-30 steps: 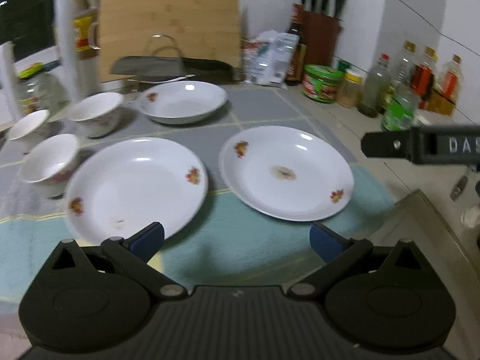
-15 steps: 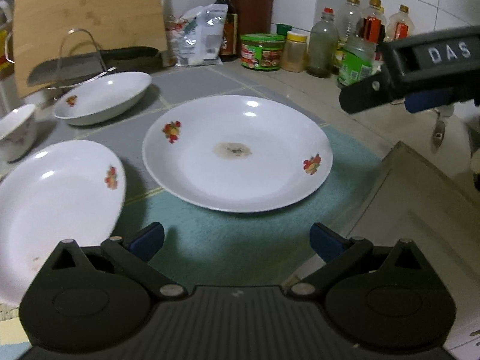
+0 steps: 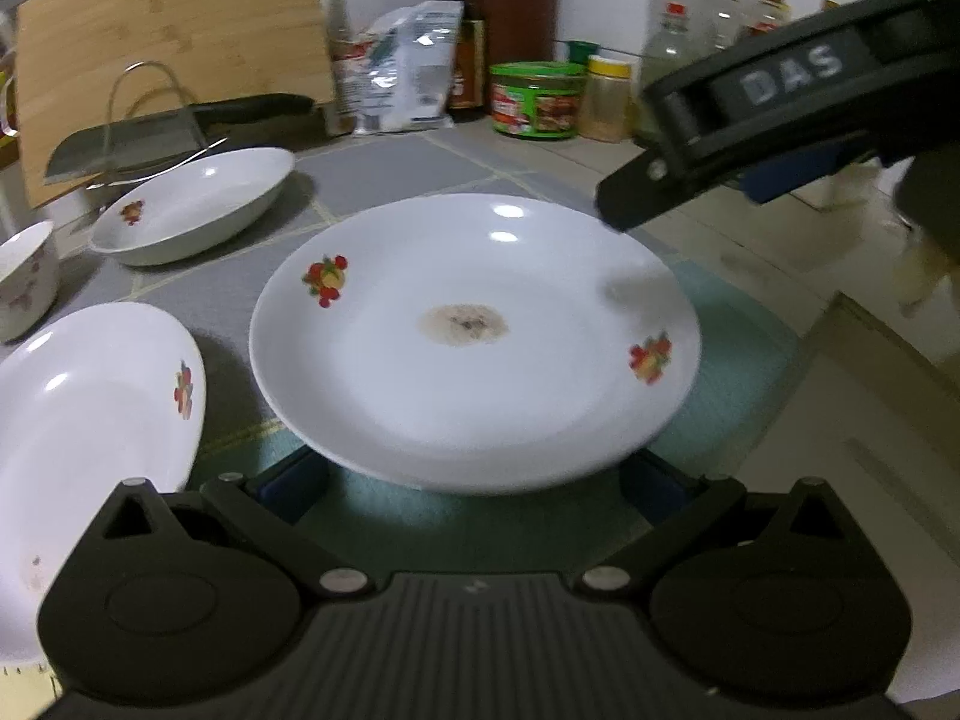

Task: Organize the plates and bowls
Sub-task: 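Move the right tool to the rim of the brown-stained white plate, then close the right tool on the stained plate rim and lift it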

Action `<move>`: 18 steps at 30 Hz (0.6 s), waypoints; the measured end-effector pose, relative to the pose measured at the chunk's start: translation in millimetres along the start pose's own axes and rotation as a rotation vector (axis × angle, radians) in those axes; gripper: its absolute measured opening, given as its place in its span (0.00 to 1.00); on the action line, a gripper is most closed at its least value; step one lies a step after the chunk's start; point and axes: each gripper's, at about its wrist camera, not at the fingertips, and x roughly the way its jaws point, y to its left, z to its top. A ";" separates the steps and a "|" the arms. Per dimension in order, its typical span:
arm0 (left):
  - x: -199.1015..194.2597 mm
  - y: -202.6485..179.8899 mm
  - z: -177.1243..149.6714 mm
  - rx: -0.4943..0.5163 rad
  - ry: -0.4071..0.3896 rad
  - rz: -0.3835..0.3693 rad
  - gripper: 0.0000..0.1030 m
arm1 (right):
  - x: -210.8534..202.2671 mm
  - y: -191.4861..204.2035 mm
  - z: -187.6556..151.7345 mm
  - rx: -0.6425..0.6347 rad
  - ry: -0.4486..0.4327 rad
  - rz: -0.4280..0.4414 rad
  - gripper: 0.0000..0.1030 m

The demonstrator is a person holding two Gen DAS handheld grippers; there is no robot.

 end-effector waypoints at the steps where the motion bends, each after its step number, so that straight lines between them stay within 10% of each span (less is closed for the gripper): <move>1: 1.6 -1.4 1.7 -0.013 0.003 0.015 1.00 | 6.0 -2.1 3.9 -0.015 0.000 0.021 1.00; 18: -3.3 -12.5 -6.2 -0.069 -0.058 0.074 1.00 | 86.2 -3.9 25.8 -0.189 0.178 0.302 1.00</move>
